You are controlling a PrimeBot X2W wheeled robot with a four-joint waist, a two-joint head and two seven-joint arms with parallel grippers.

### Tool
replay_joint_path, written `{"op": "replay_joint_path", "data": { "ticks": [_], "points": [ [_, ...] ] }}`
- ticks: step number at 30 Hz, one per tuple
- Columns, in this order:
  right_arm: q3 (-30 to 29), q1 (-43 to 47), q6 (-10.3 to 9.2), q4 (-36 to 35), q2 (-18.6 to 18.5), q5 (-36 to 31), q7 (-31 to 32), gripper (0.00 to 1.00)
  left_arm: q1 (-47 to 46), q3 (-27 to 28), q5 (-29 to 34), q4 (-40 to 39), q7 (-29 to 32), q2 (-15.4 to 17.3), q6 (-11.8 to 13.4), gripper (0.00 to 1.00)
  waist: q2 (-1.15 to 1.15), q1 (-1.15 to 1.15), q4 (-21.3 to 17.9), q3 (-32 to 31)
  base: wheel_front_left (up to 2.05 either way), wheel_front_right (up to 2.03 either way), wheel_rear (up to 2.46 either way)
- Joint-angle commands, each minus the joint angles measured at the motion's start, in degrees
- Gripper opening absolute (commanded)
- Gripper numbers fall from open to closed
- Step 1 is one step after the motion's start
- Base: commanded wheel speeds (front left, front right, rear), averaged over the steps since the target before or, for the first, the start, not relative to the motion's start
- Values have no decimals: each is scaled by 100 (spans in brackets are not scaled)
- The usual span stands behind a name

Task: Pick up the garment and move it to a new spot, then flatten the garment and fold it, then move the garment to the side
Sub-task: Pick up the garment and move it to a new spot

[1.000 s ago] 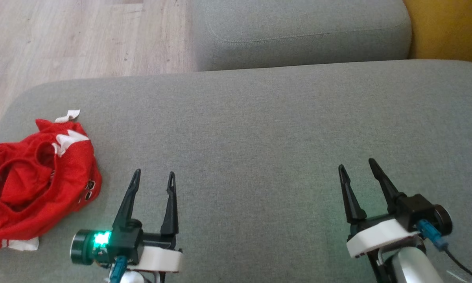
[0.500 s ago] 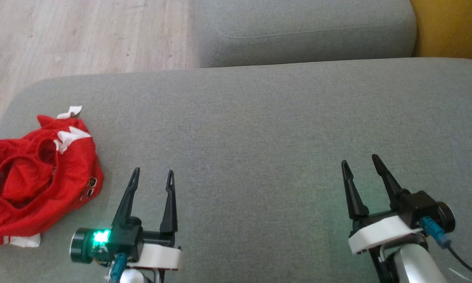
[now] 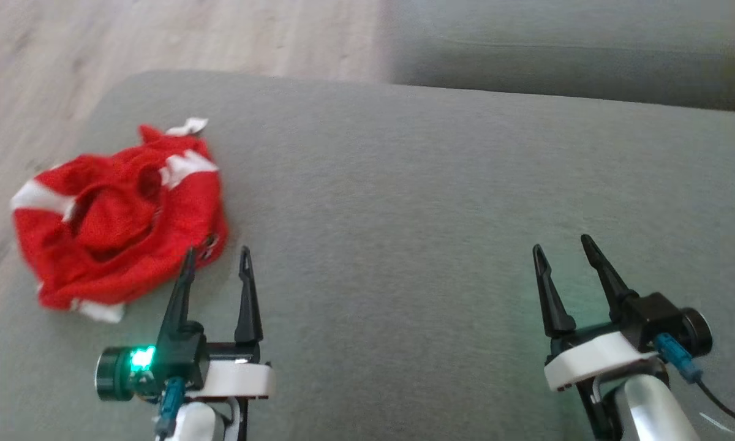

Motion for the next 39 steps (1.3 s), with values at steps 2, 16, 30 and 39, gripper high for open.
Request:
{"op": "replay_joint_path", "data": {
  "ticks": [2, 16, 30, 39],
  "points": [
    [152, -353, -4, -205, -38, -37, -62, 100, -234, 241, -91, -232, -55, 33, 77, 100, 0, 0, 698, 219, 0, 0, 0],
    [36, -334, -4, -206, -38, -209, -62, 100, -137, 456, -169, -392, -55, 33, 220, 100, 0, 0, 1878, 203, 0, 0, 0],
    [-68, -577, -4, -315, -129, -716, -62, 100, -951, 1003, 14, -632, -55, 49, 62, 100, 0, 0, 2025, 889, 0, 0, 0],
    [72, -813, -4, -371, -634, -863, -62, 100, -2457, 1442, -205, 1063, -55, 492, -596, 100, 0, 0, 1680, 1472, 0, 0, 0]
  ]
}}
